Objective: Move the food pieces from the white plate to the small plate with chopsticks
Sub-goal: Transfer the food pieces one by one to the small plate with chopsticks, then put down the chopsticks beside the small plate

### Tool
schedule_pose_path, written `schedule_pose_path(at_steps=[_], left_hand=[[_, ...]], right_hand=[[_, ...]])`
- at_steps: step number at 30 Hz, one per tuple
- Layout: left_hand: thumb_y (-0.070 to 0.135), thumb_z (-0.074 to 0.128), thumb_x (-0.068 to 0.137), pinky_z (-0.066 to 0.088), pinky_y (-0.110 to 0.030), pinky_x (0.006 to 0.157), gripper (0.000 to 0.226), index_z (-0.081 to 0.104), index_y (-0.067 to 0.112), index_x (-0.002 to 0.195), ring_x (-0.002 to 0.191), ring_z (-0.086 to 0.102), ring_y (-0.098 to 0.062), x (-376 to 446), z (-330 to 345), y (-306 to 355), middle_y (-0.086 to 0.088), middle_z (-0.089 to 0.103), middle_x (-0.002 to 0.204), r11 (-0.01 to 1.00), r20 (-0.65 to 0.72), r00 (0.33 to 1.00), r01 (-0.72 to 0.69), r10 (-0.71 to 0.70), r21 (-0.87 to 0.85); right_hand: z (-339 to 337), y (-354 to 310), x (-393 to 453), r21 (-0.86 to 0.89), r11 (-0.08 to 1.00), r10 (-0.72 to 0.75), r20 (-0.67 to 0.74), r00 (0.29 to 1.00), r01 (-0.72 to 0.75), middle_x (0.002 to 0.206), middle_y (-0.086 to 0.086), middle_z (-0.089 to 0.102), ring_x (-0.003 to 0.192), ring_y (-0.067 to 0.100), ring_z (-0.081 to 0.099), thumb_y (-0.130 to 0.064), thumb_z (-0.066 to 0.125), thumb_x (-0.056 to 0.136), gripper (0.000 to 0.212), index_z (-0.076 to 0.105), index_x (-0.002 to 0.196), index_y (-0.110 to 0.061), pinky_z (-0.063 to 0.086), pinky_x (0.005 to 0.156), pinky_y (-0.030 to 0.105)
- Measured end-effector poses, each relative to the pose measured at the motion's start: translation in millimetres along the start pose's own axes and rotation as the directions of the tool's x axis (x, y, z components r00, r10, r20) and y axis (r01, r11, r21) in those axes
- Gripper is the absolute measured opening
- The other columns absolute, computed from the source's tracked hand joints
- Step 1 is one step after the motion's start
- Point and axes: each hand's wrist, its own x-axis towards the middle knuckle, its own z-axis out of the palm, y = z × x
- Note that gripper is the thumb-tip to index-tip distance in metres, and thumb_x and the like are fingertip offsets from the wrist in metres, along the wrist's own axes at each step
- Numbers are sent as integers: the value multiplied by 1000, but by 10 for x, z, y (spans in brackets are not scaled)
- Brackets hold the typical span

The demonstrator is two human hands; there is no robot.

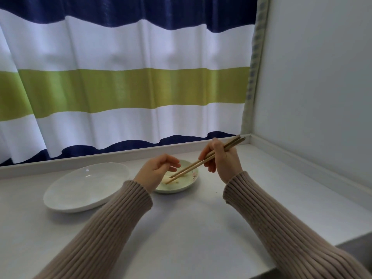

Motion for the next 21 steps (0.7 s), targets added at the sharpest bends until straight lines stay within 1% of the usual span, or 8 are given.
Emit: schedule_pose_path(at_steps=[4,7,10,13,15,17,18,21], left_hand=[[5,40,92,49,-30,88,27,64,17,94,89,67,-10,6,-13,-23,4,71,94,1000,-3,1000,8,-8,18],[5,39,92,49,-30,88,27,64,15,95,89,67,-10,12,-17,-24,4,70,95,999,-5,1000,9,-9,31],[6,39,92,49,-27,87,28,64,18,94,86,66,-3,22,-17,-21,8,70,93,999,-5,1000,8,-8,38],[5,40,91,47,-26,86,30,65,22,90,83,65,3,51,8,-2,10,70,91,1000,-27,1000,-1,2,18],[7,41,90,49,-33,90,31,66,24,91,88,66,-7,99,39,8,10,70,93,1000,-42,999,-5,5,20],[13,41,89,50,-43,88,31,65,32,94,91,65,-24,154,88,49,11,70,97,999,-39,999,-19,21,48],[17,40,88,50,-45,87,31,64,36,95,93,63,-27,185,123,86,12,69,99,998,-32,999,-27,29,57],[17,39,92,46,-37,94,31,61,34,106,104,59,-16,279,289,230,8,64,113,996,-5,997,-71,71,61]], right_hand=[[13,52,-13,-2,1000,5,28,1000,-5,52,11,57,39,7,48,-25,33,95,51,63,63,1,40,39,18],[23,57,-16,2,1000,-10,59,998,10,51,9,56,39,6,49,-38,32,88,57,63,63,2,39,39,17],[4,50,-22,4,999,-52,64,997,51,50,9,55,40,9,48,-48,27,80,62,62,61,-1,38,39,17],[-24,55,-14,-4,995,-104,37,994,104,52,9,56,44,12,49,-48,25,82,62,63,63,-2,40,41,19],[-44,68,11,-36,992,-123,17,992,124,55,6,58,47,11,51,-47,25,81,60,64,67,-3,42,43,20],[-79,87,40,-81,988,-133,10,991,134,59,3,61,52,11,55,-46,26,81,56,65,72,-6,46,46,22],[-99,101,52,-110,983,-144,11,990,144,62,2,62,53,10,56,-45,27,82,55,66,75,-8,47,47,22],[-168,162,73,-243,948,-211,2,977,206,70,1,65,60,9,62,-40,27,87,49,65,85,-10,51,53,20]])
